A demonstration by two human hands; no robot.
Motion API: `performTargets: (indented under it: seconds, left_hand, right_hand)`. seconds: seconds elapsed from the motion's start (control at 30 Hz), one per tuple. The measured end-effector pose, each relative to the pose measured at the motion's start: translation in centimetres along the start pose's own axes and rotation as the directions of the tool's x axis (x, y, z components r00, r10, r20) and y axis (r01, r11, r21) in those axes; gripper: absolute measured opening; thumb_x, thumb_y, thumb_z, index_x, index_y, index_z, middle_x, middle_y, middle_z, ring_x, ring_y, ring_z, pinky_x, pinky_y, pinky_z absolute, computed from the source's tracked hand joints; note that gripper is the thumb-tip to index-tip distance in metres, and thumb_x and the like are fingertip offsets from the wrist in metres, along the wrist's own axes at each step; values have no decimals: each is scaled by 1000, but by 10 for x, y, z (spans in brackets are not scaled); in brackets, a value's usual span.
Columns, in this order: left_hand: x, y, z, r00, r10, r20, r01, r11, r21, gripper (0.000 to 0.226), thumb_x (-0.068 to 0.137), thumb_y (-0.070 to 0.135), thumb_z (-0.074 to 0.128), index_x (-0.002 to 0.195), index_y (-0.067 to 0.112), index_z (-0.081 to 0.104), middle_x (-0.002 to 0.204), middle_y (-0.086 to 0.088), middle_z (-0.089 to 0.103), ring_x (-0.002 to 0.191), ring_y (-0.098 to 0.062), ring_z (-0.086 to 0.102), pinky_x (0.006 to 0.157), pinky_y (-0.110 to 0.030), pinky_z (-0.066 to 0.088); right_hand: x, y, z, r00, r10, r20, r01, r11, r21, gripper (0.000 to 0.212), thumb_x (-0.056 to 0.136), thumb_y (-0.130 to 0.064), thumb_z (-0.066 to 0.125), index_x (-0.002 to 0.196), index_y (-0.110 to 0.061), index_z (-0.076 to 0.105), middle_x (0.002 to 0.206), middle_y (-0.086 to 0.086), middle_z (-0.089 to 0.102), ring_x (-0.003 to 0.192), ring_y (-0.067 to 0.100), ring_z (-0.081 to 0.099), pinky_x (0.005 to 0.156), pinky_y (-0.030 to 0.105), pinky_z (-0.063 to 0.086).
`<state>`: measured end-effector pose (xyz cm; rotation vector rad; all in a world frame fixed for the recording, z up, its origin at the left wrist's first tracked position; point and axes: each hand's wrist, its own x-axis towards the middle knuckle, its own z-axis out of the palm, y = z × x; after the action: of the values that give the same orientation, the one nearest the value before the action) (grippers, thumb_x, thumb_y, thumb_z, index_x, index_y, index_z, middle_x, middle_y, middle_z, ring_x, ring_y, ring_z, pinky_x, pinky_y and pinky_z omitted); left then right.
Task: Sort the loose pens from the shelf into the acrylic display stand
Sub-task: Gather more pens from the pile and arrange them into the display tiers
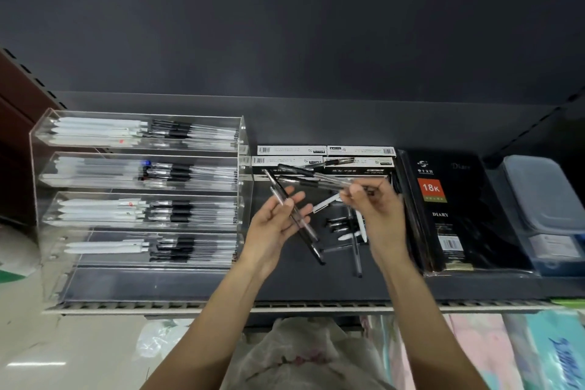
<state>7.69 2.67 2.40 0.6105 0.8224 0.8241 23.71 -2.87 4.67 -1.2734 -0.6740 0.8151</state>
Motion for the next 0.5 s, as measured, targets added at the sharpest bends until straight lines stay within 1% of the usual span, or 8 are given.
performTargets:
  seconds: [0.07,0.13,0.2,0.27,0.33,0.4,0.43,0.5]
  left_hand:
    - [2,-1,8,999,-11,-37,6,993,-114,21,97,6,45,114,7,58,109,-6,69,93,-22,71,79,-30,58]
    - [4,-2,11,998,-9,-59,0,987,-163,15,97,5,45,104,5,58,106,-12,66,87,-19,71,76,-29,58]
    - [4,-2,11,997,6,-76,-18,987,-159,13,97,4,45,98,5,58,99,-13,66,80,-17,71,72,-26,58]
    - [4,-5,10,995,29,-94,-42,989,-141,15,98,3,42,98,4,57,94,-8,71,79,-15,71,70,-25,57]
    - [1,-9,11,991,53,-119,-67,991,-114,15,99,2,41,102,1,55,98,-7,72,83,-16,70,74,-26,58]
    - [-3,-13,10,986,87,-140,-95,994,-58,14,98,2,43,108,-2,52,103,-8,70,89,-20,69,81,-30,57]
    - [-5,-15,9,986,98,-138,-104,994,-39,13,98,2,44,106,-2,52,102,-7,71,91,-21,68,83,-31,56]
    - [-8,-16,7,987,99,-127,-106,993,-54,10,96,0,45,103,-1,53,102,-7,71,91,-20,69,80,-32,57]
  right_hand:
    - [-15,13,13,999,-10,-31,10,1000,16,10,82,-3,64,88,-8,58,83,-1,71,86,17,68,80,28,55]
    - [-26,25,22,997,-7,-72,6,1000,-17,13,84,3,64,87,-9,58,85,-2,72,90,17,68,84,31,54]
    - [-34,32,28,993,-20,-115,10,996,-89,15,84,3,64,86,-11,59,87,0,71,92,17,68,83,29,52]
    - [-43,37,35,988,-39,-148,17,989,-148,14,85,0,65,86,-12,59,86,-1,70,88,9,68,79,20,50]
    - [-49,40,41,985,-51,-168,16,979,-203,10,86,-4,65,87,-13,59,85,-6,69,85,4,67,76,16,49]
    - [-54,43,44,984,-65,-166,20,965,-260,6,87,-10,64,90,-12,60,85,-5,70,84,5,68,75,19,52]
    - [-56,44,44,985,-69,-158,21,958,-285,6,88,-11,64,91,-12,59,86,-4,69,83,6,67,74,22,53]
    - [-59,44,45,989,-46,-141,3,956,-293,6,88,-11,63,90,-14,59,85,-3,68,79,8,67,65,26,56]
